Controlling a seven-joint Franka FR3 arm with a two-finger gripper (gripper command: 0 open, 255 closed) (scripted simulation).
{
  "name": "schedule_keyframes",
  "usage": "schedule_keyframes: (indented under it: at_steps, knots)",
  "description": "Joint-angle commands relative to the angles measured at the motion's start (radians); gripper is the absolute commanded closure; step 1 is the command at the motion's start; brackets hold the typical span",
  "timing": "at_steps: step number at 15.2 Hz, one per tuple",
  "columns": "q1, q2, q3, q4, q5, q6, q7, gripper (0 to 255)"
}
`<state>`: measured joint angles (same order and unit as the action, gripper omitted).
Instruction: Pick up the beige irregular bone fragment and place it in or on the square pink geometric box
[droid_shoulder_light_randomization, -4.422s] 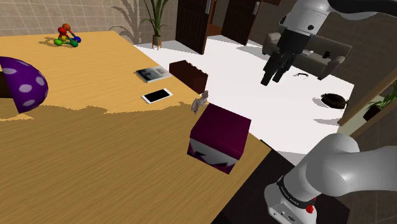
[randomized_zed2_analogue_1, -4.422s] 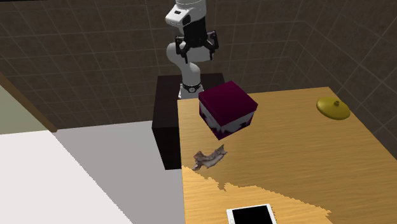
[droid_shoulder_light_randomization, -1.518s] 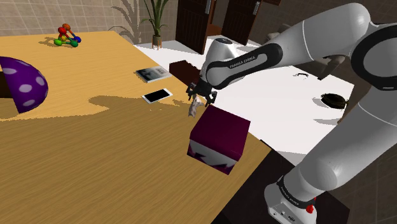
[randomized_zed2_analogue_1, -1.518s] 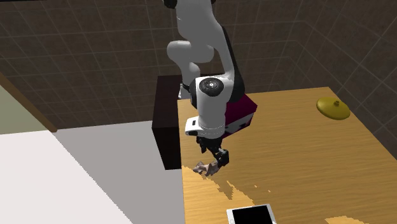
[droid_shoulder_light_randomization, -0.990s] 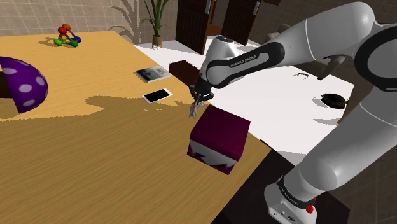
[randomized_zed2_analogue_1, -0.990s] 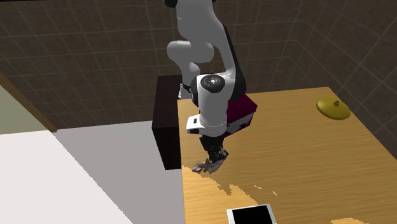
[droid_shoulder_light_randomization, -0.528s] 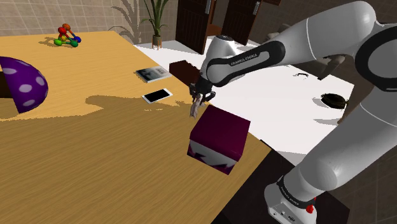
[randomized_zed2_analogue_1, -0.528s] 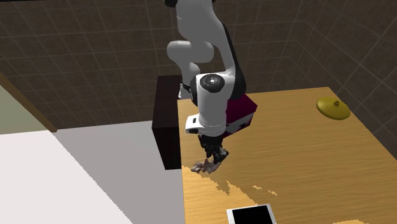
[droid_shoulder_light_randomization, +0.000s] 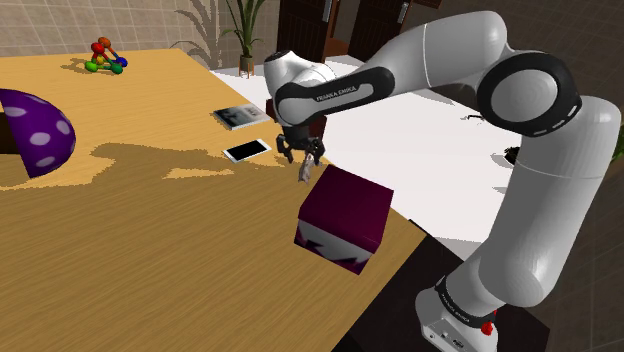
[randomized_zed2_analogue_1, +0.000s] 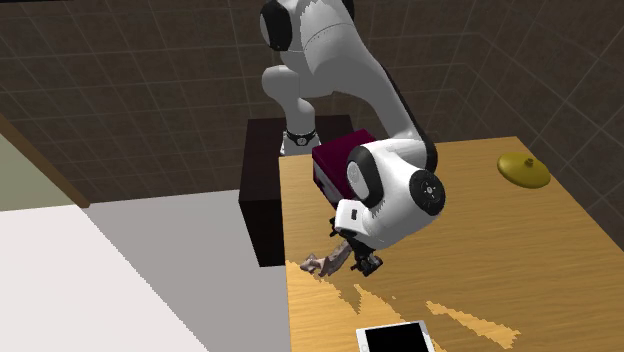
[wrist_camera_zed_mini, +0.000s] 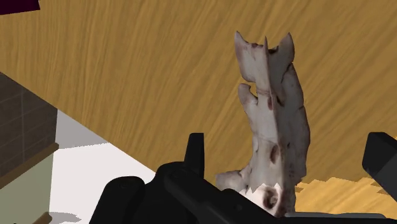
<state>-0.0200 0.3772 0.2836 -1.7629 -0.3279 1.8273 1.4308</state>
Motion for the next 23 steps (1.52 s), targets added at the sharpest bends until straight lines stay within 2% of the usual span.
schedule_keyframes:
  at_steps: [1, 10, 11, 20, 23]
  knots:
    - [-0.001, 0.008, -0.004, -0.018, -0.008, 0.019, 0.008, 0]
    - [-0.004, 0.01, -0.006, -0.035, -0.011, 0.038, 0.01, 0]
    - [-0.004, 0.01, -0.006, -0.035, -0.011, 0.038, 0.01, 255]
    - [-0.004, 0.01, -0.006, -0.035, -0.011, 0.038, 0.01, 255]
    - [-0.005, -0.009, -0.003, -0.02, -0.003, 0.007, 0.0, 255]
